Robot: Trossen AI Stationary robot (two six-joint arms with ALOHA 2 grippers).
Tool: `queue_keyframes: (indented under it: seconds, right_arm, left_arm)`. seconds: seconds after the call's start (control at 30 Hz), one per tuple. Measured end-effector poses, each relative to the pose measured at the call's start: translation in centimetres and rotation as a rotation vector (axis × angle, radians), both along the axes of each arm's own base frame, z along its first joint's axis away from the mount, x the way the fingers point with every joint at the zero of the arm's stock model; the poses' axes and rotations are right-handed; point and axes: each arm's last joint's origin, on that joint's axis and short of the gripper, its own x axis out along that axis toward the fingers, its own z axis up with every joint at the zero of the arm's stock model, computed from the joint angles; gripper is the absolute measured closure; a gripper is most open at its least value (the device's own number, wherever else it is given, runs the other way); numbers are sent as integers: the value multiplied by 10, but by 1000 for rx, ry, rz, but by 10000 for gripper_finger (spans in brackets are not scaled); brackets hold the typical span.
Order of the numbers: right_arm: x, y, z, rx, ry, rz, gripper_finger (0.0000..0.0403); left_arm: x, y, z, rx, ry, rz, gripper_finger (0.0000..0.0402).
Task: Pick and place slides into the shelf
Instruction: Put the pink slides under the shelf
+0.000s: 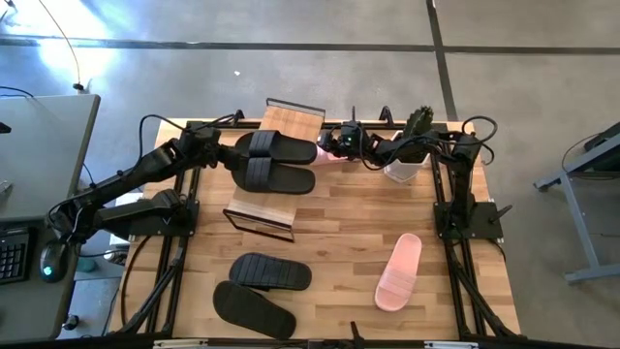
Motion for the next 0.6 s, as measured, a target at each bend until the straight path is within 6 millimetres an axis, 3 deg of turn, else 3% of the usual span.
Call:
queue_keyframes:
  seconds: [0.37,0.6]
  right_arm:
    - [-13,14,31,-119,178,34,256]
    - [-22,33,61,-338,341,135,262]
  left_arm:
    - [0,0,0,-1,3,1,401]
    - [0,0,0,1,4,3,401]
